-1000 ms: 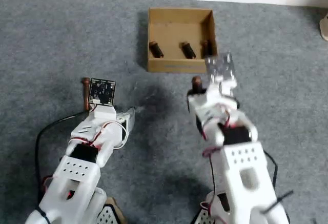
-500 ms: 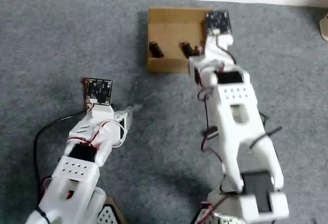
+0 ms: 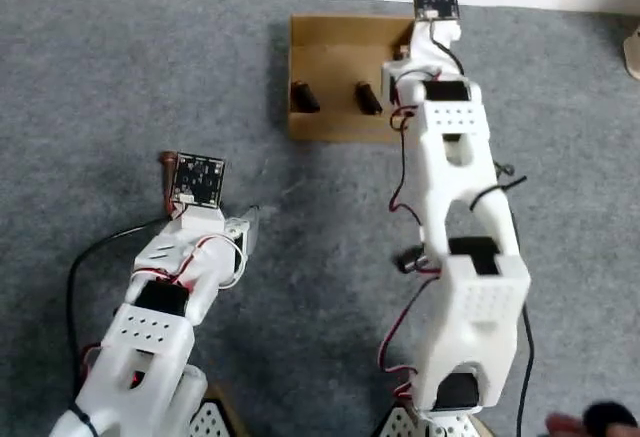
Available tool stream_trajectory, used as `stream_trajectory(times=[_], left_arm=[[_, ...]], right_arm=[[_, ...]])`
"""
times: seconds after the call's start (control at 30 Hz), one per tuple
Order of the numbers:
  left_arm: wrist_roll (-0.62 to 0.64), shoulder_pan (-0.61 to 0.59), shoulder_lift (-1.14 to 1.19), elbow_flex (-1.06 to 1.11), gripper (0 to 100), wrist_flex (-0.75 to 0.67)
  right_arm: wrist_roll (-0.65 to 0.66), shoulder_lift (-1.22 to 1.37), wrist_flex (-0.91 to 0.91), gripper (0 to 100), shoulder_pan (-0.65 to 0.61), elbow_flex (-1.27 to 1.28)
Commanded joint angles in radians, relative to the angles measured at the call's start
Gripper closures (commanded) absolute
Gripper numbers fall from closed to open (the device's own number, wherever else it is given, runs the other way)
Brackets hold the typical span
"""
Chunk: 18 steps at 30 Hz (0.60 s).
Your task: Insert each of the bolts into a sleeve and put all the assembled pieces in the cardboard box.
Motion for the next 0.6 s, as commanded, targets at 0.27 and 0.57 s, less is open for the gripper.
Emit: stream_trajectory(times=[0.27,0.57], left_arm=[[-0.011,-0.010,-0.021,-0.001,83,-0.023],[-0.011,-0.010,-0.019,-0.001,83,-0.023]], right_arm=[[0.005,0.315,-0.022,99.5,0.008,-0.424],[-0.075,0.318,0.156,83.7,-0.005,-0.441]])
